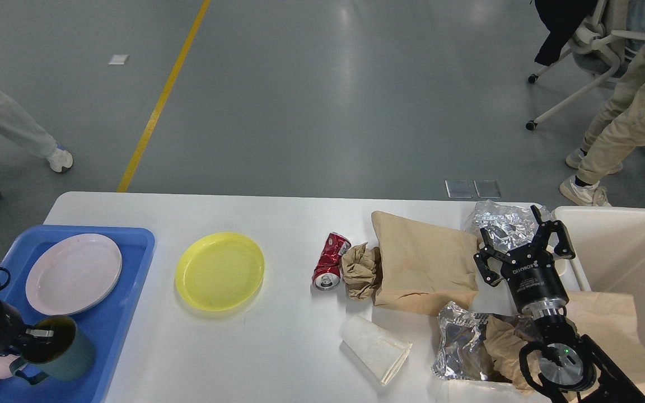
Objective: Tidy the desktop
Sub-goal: 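Open the left gripper to release the green mug, then move the left gripper to the rim of the yellow plate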
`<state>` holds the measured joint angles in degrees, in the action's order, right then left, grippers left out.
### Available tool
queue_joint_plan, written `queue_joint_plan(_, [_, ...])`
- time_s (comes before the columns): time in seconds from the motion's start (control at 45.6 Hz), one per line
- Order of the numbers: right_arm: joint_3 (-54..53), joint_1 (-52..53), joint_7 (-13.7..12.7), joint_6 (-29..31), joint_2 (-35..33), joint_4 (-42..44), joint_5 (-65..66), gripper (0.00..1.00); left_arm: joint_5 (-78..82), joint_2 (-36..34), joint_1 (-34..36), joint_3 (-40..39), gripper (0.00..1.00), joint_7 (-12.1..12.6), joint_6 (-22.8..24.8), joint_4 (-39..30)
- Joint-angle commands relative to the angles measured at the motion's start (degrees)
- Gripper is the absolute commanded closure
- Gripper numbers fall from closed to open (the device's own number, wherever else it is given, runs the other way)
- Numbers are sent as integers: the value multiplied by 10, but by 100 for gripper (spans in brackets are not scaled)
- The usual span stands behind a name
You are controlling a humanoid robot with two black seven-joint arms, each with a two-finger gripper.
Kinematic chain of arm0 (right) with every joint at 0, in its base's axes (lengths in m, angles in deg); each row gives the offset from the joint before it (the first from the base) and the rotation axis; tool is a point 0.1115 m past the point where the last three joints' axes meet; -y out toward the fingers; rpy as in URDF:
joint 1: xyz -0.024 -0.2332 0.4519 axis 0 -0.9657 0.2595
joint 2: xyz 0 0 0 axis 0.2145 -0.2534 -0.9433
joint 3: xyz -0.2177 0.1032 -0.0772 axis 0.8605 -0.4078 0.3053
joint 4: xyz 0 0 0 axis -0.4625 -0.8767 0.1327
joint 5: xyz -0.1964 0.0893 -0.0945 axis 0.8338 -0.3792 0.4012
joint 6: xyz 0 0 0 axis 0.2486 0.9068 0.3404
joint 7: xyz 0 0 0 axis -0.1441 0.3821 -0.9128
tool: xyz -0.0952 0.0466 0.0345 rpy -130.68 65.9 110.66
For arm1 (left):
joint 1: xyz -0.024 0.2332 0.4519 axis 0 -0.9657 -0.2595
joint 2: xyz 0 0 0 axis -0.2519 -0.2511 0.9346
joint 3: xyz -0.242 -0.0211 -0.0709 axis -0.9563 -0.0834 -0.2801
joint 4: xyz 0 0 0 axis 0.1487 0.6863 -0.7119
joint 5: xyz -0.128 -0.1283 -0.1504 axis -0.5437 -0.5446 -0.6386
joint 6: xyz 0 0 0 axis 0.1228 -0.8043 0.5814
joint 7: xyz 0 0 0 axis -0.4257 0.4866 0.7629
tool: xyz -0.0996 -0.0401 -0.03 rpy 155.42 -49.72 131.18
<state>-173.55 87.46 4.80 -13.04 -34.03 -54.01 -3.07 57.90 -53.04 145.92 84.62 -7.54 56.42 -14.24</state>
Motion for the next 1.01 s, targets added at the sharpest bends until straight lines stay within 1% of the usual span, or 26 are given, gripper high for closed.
queue_joint_plan(0.0, [0, 0, 0, 0, 0, 0, 0, 0, -3, 9, -11, -9, 96, 1, -11, -3])
queue_joint_plan(0.088, [0, 0, 0, 0, 0, 0, 0, 0, -6, 10, -11, -11, 92, 1, -13, -5])
queue_joint_plan(0.132, [0, 0, 1, 0, 0, -1, 0, 0, -6, 10, -12, -11, 87, 1, -14, -5])
queue_joint_plan(0.197, [0, 0, 0, 0, 0, 0, 0, 0, -9, 10, -12, -11, 76, 0, -14, -9])
queue_joint_plan(0.219, [0, 0, 1, 0, 0, 0, 0, 0, -11, 9, -12, -11, 71, 0, -14, -9])
queue_joint_plan(0.263, [0, 0, 0, 0, 0, 0, 0, 0, -21, 9, -12, -11, 55, 0, -15, -9])
queue_joint_plan(0.307, [0, 0, 0, 0, 0, 0, 0, 0, -33, 10, -12, -11, 36, 4, -17, -9])
queue_joint_plan(0.329, [0, 0, 0, 0, 0, 0, 0, 0, -42, 10, -12, -10, 24, 5, -20, -9])
queue_joint_plan(0.351, [0, 0, 1, 0, 0, -1, 0, 0, -47, 10, -12, -9, 19, 4, -20, -9])
queue_joint_plan(0.373, [0, 0, 0, 0, 0, -1, 0, 0, -51, 10, -12, -8, 16, 4, -17, -9])
queue_joint_plan(0.461, [0, 0, 0, 0, 0, 0, 0, 0, -58, 9, -11, -4, 11, 5, -13, -10])
queue_joint_plan(0.592, [0, 0, 0, 0, 0, 0, 0, 0, -58, 8, -9, -2, 5, 4, -12, -10])
queue_joint_plan(0.768, [0, 0, 0, 0, 0, -1, 0, 0, -58, 3, -3, 1, 4, 2, -9, -10])
queue_joint_plan(0.877, [0, 0, 0, 0, 0, -1, 0, 0, -58, 2, 9, 3, 4, 4, 19, -10])
queue_joint_plan(0.987, [0, 0, 0, 0, 0, -1, 0, 0, -58, 3, 30, 3, 4, 4, 65, -11])
